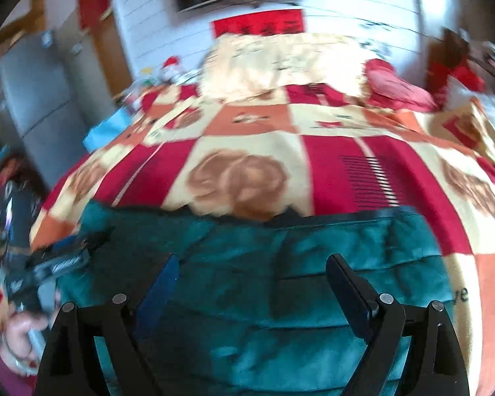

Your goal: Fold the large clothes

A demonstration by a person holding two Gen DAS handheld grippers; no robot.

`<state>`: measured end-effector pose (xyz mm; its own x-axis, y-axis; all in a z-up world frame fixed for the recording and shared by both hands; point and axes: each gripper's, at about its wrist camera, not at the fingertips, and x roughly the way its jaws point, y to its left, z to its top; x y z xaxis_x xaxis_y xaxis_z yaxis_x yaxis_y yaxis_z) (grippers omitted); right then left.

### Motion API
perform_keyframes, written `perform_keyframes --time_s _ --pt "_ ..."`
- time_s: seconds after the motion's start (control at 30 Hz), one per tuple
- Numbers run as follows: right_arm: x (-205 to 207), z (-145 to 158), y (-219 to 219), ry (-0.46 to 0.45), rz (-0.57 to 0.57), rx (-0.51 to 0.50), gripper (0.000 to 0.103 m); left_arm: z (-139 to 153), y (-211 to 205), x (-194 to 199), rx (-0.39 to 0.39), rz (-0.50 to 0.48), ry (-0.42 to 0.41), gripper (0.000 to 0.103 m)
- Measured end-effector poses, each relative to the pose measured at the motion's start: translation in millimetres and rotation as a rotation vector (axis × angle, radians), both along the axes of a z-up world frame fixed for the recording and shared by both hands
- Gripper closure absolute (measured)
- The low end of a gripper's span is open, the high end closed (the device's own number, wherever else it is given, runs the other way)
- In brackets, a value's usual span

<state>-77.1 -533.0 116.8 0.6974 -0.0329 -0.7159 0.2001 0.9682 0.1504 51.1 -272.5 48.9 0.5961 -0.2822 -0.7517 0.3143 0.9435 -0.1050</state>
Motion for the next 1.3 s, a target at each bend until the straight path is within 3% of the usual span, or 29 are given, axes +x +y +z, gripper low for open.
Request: perform_keyframes --time_s 0.2,0.3,0.4,0.53,0.7,0.87,1.0,1.13,1.3 --pt "27.5 -31.8 44.1 0.071 0.065 -0.086 0.014 -3.7 -1.2 -0.7 -0.009 0.002 0.010 0.012" --pt "33.3 -51.2 42.8 0.075 0.038 -0.081 0.011 -5.9 -4.4 -1.8 -0.001 0.004 0.003 0.012" --pt "33.8 -50.7 37.3 0.083 0.040 -0.049 0.011 -5.5 -4.4 -2.4 -0.002 0.002 0.001 0.012" --pt "8.2 -23.9 15.8 0.023 0.025 0.019 0.011 -5.3 -2.5 -1.1 -0.008 0.002 0.003 0.011" --pt "-32.1 -4.1 -35.4 -0.035 -0.107 -0.061 0.011 -5.4 -2.2 -0.9 -0.011 0.002 0.001 0.011" --pt "-32.7 -39.0 -86.2 0.067 -0.225 -0.011 0.009 -5.7 -2.9 0.2 -0.012 -0.001 -0.003 0.010" --pt "-28.2 -59.0 -91.4 0.078 -0.245 0.003 0.000 -5.4 -2.1 1.0 -0.017 -0.002 -0.002 0.010" --pt "-28.7 -46.3 -85.1 0.098 -0.244 -0.034 0.000 5.7 4.6 -4.1 -0.026 -0.027 0.012 0.010" --pt "-69.3 -8.3 -68.8 -0.013 -0.215 -0.007 0.000 28.6 28.8 -29.8 -0.042 -0.029 -0.026 0.010"
